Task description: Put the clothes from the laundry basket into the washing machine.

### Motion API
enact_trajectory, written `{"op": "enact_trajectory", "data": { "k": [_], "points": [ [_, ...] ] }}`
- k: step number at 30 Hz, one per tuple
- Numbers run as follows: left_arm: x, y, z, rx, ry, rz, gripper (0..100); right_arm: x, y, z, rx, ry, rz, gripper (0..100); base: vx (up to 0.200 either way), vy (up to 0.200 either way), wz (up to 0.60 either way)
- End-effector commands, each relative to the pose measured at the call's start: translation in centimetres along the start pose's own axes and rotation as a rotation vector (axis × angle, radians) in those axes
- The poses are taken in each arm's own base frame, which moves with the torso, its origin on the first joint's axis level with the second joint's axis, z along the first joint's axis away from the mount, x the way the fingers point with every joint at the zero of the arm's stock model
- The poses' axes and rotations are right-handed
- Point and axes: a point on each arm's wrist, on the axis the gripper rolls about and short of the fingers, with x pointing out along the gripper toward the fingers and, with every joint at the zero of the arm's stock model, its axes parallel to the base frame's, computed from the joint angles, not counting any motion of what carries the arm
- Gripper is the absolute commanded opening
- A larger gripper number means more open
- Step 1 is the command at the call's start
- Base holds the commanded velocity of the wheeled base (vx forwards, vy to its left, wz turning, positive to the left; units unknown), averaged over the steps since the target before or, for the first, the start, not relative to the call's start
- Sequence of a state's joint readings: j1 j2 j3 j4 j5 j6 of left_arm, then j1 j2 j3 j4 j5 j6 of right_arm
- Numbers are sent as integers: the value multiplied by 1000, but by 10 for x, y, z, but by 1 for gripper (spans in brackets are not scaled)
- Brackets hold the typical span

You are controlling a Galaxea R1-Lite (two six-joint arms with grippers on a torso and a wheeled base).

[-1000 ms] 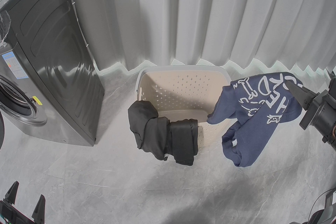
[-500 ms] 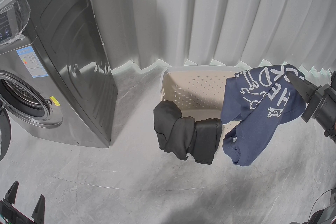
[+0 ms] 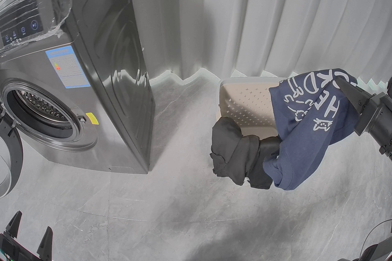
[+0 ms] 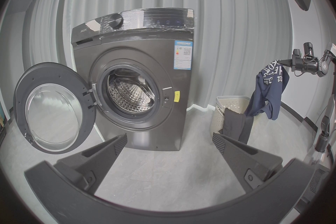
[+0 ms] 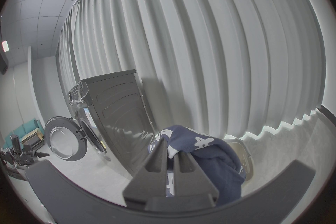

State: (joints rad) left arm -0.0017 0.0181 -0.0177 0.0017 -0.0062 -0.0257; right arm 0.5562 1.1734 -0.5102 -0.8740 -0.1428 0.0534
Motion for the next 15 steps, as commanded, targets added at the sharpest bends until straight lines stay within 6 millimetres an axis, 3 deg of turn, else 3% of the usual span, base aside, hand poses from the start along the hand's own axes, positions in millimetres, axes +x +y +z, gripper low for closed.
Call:
{"op": "enact_trajectory", "data": {
  "k": [1,15],
  "points": [
    [0,0,-5,0,-2,0,100,2,1,3,2,-10,1,0,0,200,0],
    [0,0,-5,0,-2,0,100,1,1,2,1,-4,4,0,0,200,0]
  ]
}}
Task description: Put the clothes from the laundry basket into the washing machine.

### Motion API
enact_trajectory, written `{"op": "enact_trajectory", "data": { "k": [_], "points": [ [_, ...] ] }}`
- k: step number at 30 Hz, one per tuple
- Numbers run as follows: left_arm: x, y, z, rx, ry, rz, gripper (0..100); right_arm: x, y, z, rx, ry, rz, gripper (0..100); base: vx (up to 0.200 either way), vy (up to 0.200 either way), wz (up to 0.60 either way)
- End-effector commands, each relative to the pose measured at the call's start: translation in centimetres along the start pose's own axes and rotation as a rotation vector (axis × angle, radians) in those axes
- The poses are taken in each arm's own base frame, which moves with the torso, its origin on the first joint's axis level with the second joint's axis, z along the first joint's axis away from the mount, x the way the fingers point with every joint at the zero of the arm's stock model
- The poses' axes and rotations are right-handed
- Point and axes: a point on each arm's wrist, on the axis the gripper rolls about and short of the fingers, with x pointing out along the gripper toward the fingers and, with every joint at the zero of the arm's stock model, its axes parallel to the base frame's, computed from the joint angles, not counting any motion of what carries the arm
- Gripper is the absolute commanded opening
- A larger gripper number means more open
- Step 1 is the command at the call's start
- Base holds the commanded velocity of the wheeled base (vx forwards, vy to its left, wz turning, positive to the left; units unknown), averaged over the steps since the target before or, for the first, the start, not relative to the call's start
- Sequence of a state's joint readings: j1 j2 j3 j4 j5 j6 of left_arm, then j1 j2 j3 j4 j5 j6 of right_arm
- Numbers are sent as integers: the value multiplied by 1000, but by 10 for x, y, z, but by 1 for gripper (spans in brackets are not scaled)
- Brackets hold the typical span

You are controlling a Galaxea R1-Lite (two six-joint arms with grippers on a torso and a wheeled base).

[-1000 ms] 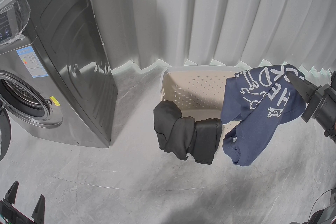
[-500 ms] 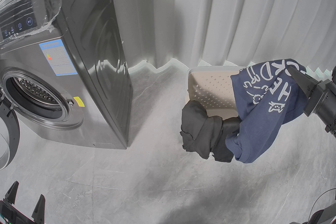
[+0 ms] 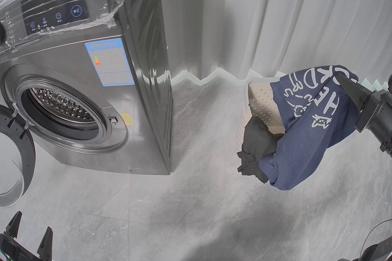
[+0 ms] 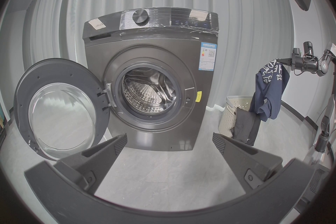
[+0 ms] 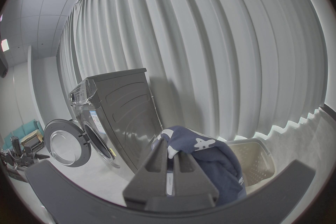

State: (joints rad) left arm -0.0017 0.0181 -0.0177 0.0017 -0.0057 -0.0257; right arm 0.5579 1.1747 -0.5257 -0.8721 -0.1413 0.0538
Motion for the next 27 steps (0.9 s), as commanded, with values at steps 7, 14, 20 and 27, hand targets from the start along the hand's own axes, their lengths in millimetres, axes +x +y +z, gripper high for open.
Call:
{"op": "enact_trajectory", "data": {
  "k": [7,14,20,27],
  "points": [
    [0,0,-5,0,-2,-2,100,0,0,-4,-3,19,-5,0,0,114,0],
    [0,0,-5,0,-2,0,100,0,-2,-5,-2,25,-30,0,-114,0,0],
    [0,0,-5,0,-2,0,100,0,-5,-7,-7,31,-53,0,-200,0,0],
    [0,0,-5,0,-2,-2,100,0,-5,-9,-10,39,-62,0,-200,0,0]
  ]
}}
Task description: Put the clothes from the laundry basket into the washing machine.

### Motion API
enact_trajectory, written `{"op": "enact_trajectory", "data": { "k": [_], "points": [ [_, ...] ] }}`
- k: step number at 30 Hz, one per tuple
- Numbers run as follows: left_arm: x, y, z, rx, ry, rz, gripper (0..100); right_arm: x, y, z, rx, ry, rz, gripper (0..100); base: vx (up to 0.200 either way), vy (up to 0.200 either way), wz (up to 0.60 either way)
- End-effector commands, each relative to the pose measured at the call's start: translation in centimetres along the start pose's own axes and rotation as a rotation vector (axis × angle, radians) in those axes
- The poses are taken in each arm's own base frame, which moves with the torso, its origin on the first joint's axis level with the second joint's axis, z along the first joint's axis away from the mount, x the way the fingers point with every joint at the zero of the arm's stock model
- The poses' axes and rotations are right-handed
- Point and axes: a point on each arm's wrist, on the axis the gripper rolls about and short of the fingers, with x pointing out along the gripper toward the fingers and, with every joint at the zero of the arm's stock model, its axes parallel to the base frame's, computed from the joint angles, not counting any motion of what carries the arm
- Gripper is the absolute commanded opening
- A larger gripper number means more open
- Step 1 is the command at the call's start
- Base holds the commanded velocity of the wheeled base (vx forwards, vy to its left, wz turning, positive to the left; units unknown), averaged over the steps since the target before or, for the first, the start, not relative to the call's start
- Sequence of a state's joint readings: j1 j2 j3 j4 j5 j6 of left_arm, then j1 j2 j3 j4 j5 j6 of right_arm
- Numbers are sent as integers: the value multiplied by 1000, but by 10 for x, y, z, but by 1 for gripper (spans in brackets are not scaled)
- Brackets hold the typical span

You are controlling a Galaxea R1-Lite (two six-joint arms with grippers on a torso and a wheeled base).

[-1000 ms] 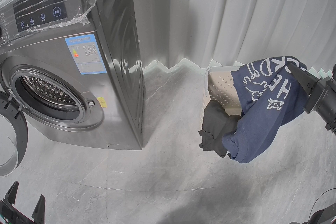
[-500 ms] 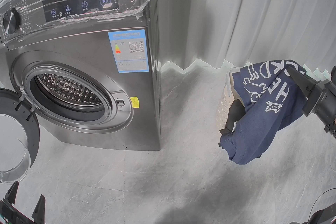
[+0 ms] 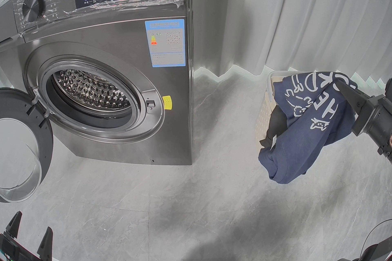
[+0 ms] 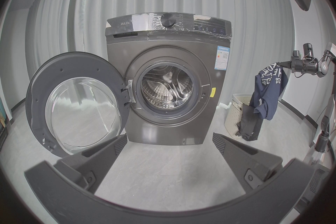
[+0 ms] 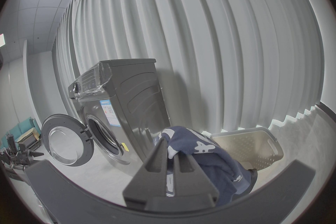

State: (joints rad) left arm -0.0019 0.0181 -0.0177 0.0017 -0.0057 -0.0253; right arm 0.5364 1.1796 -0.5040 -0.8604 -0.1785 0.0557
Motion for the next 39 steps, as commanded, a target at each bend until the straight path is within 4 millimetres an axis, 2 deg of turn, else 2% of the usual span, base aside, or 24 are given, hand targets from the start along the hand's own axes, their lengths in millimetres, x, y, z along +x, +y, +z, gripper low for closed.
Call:
{"op": "enact_trajectory", "data": {
  "k": [1,4,10,39],
  "points": [
    [0,0,-5,-1,-2,-2,100,0,0,-1,-2,5,-2,0,-200,0,0],
    [0,0,-5,-1,-2,0,100,-1,0,-3,-3,13,-1,0,-200,0,0],
    [0,0,-5,-1,-2,-2,100,-2,0,-8,-7,30,10,0,0,0,0],
    [0,0,-5,-1,-2,-2,100,-4,2,-13,-10,46,48,0,0,200,0]
  ]
}}
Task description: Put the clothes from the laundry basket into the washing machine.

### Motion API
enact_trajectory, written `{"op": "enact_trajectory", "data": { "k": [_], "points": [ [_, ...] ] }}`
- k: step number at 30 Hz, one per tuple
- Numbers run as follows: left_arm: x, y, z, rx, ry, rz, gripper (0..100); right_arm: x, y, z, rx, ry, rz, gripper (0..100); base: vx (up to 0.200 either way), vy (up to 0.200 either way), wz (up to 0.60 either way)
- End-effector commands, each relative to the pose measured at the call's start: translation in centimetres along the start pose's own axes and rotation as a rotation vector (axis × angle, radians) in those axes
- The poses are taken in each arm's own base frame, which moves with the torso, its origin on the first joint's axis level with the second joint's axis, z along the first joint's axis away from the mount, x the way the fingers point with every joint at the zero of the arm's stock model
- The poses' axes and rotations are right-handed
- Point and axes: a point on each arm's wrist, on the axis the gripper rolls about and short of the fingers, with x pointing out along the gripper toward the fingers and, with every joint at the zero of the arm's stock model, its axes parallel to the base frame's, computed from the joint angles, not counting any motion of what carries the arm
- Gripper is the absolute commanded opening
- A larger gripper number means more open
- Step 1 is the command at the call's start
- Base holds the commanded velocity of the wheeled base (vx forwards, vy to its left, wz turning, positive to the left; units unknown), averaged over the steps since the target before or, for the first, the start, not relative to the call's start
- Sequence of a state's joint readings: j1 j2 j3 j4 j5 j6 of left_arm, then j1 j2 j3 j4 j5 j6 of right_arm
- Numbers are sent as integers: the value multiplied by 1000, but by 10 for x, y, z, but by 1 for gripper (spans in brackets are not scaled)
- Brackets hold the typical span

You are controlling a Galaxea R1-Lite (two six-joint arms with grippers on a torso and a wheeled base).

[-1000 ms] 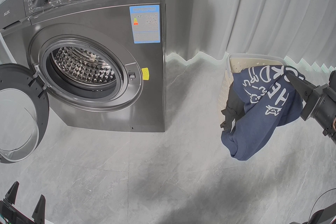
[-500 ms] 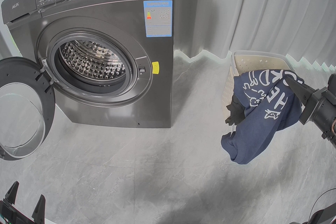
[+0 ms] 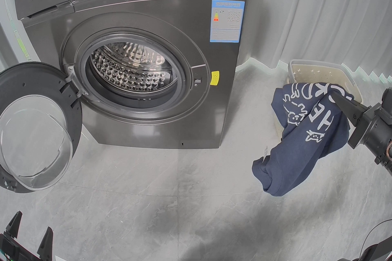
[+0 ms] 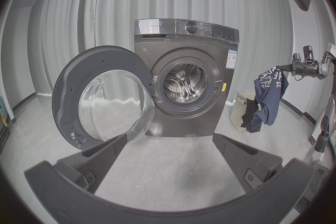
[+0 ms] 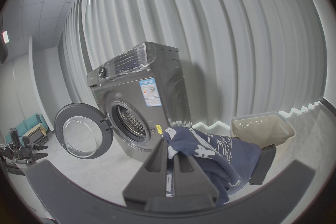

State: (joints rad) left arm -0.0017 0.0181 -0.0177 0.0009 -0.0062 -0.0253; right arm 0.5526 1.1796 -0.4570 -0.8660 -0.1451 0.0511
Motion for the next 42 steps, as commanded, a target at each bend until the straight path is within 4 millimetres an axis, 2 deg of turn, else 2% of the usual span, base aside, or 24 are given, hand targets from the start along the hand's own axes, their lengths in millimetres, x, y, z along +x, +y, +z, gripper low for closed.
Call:
{"op": "enact_trajectory", "data": {
  "k": [1,4,10,19,31,42],
  "points": [
    [0,0,-5,-1,-1,-1,100,0,0,0,0,1,4,0,0,200,0],
    [0,0,-5,-1,-1,-1,100,0,0,1,0,-5,10,0,0,200,0],
    [0,0,-5,-1,-1,-1,100,0,1,1,1,-7,24,0,0,0,0],
    [0,0,-5,-1,-1,-1,100,1,1,1,0,-4,24,0,-200,0,0],
    [0,0,-5,-1,-1,-1,100,3,1,0,3,2,24,0,0,0,0],
    [0,0,-5,-1,-1,-1,100,4,2,-1,10,4,25,0,0,200,0]
  ]
}}
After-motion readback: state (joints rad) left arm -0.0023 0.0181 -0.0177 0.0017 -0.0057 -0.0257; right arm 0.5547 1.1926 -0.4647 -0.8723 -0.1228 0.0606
